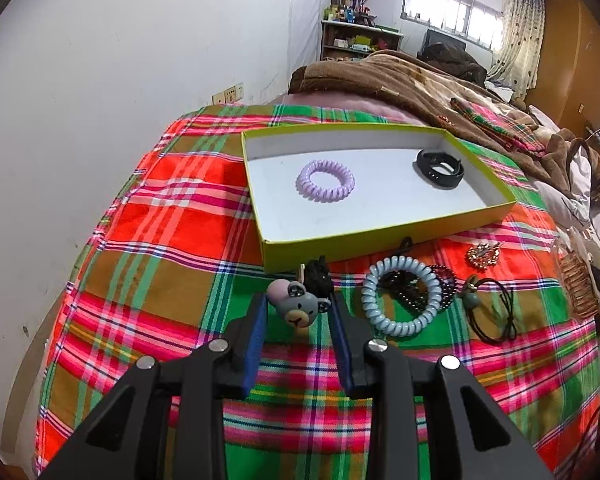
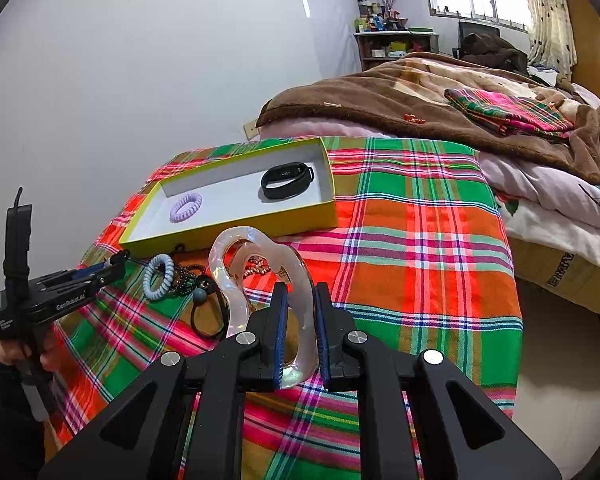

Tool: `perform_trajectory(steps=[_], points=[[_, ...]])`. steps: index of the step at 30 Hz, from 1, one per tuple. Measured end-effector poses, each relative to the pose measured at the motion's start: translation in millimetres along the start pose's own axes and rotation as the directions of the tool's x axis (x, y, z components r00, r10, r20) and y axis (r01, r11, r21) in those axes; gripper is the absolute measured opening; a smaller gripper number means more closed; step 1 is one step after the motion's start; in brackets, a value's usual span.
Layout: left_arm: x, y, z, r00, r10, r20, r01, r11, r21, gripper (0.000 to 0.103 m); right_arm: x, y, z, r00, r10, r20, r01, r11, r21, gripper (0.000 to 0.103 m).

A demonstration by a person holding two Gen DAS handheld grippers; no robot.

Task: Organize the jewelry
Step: 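Carry the bear hair tie with the left gripper while the right carries the claw clip to the box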

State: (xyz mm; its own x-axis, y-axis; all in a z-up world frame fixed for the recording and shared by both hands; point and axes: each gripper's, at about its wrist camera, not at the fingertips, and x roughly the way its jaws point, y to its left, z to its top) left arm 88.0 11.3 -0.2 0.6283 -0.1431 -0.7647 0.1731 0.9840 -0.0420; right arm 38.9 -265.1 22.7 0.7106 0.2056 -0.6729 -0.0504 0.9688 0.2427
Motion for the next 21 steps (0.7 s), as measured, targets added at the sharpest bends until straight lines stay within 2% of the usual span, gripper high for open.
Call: perform_trajectory(steps=[11, 21], points=[[-28, -3, 9, 0.998, -0.011, 0.058, 0.010, 1.000, 0.003, 0.032, -15, 11, 16, 0.999, 0.002, 0.043, -0.001, 1.000, -0.029, 0.013], [-42, -5, 31, 0.994, -0.017, 0.104, 0.015, 1.000, 0.019, 0.032, -17, 29, 52, 0.996, 0.014, 0.087, -0.007, 0.997, -0.080, 0.013]])
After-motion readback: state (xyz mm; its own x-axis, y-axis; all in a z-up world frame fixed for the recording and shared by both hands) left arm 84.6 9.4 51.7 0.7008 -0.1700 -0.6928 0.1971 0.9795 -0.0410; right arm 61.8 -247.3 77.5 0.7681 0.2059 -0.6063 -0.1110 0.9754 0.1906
